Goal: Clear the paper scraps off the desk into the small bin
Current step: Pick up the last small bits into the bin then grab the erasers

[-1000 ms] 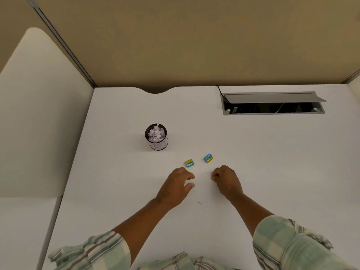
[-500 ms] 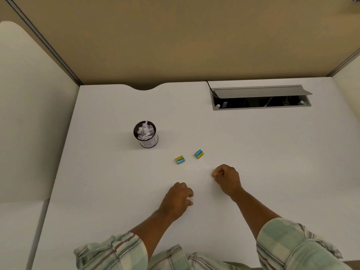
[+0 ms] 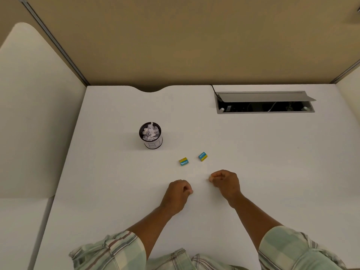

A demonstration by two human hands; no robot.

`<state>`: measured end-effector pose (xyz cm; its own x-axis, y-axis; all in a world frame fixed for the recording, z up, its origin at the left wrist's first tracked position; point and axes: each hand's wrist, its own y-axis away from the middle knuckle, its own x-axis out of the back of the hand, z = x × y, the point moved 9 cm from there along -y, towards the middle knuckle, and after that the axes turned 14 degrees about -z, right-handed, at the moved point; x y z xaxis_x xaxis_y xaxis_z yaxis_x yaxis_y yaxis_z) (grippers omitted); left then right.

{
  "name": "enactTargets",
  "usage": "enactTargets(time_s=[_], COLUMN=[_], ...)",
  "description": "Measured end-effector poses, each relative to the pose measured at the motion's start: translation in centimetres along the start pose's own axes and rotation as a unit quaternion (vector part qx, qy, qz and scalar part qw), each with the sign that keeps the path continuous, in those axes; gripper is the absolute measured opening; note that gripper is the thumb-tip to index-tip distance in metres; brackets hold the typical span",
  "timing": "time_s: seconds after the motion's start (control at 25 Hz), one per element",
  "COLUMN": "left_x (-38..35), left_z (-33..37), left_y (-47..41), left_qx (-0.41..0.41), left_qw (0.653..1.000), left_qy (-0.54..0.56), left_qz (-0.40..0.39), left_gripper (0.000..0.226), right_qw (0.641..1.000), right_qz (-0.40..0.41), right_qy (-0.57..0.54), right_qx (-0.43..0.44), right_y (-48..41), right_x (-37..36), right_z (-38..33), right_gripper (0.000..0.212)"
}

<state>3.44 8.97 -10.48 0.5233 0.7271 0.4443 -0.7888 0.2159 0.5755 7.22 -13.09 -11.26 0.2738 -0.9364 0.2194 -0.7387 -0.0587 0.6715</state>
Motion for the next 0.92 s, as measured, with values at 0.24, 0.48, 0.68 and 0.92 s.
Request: enactTargets(time_s=[0.24, 0.48, 0.68, 0.92], left_x=[9.1, 21.0, 25.7, 26.9], left_z=[1.3, 0.9, -0.3, 0.1], left_y=[1.5, 2.3, 0.6, 0.3], left_qx=[-0.033, -0.035, 0.006, 0.021], left_qw=[0.968, 0.926, 0.936, 0.942], left_qy=[0.125, 0.120, 0.097, 0.066], left_qz=[0.217, 0.357, 0.340, 0.330], left_gripper=[0.016, 0.009, 0.012, 0.006], right_qw=[0.996, 0.966, 0.930, 0.918], right_qz=[-0.024, -0.040, -0.032, -0.025], right_qy=[0.024, 0.098, 0.239, 0.303], right_qx=[0.084, 0.236, 0.277, 0.256], right_y=[-1.4, -3.0, -4.7, -6.2], right_x=[-5.5, -11.5, -15.6, -15.9], right_z=[-9.2, -22.1, -28.1, -29.3], right_gripper=[0.004, 0.006, 0.018, 0.007])
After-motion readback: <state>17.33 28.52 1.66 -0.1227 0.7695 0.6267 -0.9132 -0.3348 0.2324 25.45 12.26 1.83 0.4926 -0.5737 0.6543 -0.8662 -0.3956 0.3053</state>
